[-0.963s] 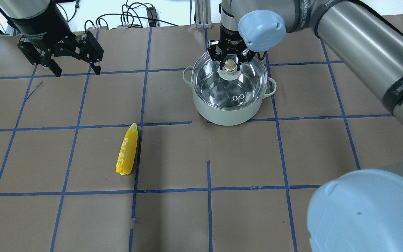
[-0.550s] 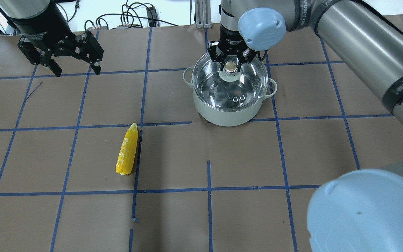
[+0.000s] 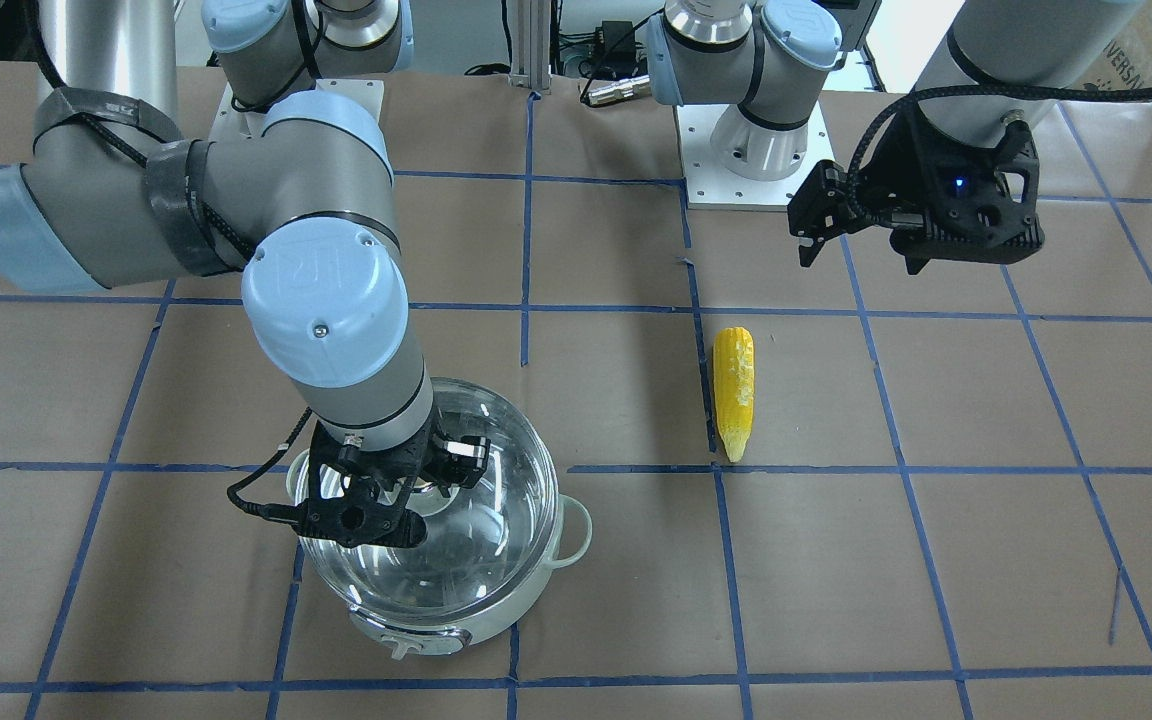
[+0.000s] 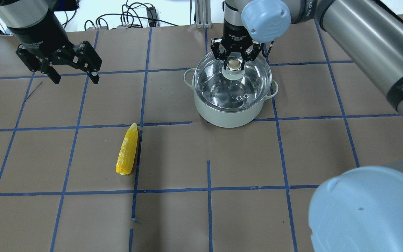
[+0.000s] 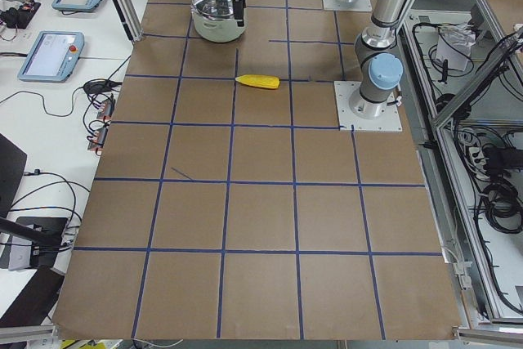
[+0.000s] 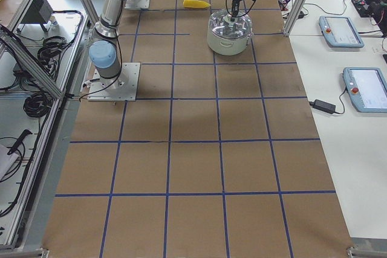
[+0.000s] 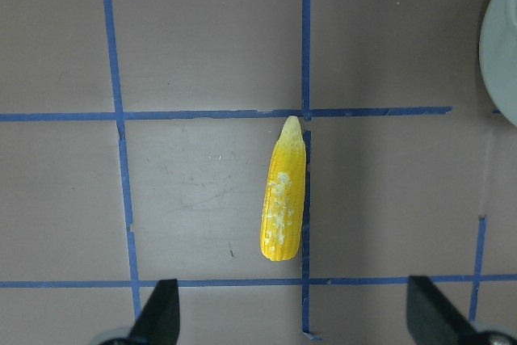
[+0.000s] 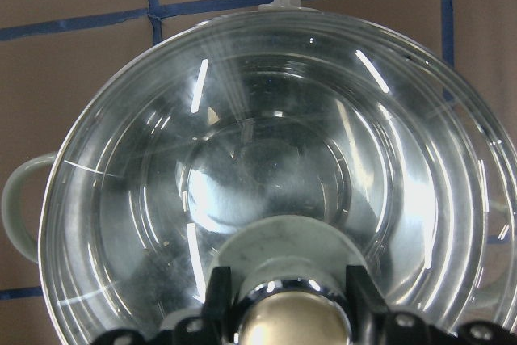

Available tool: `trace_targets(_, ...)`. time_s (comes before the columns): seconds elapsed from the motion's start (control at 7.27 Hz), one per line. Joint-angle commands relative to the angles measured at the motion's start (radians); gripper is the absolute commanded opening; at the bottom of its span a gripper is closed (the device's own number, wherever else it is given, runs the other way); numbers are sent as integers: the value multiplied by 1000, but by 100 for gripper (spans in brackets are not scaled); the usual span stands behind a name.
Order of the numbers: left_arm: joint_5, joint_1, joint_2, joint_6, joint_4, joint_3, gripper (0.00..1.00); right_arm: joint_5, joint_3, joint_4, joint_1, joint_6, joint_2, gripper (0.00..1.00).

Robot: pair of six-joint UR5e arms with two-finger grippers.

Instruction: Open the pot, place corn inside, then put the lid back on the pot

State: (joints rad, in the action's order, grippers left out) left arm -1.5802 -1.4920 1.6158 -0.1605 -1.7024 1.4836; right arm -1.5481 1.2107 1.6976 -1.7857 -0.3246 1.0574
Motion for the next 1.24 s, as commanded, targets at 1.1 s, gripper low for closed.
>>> trace_targets(1.1,8,-4,158,-16,706,598,100,-4,-53,-286,319,310,164,32)
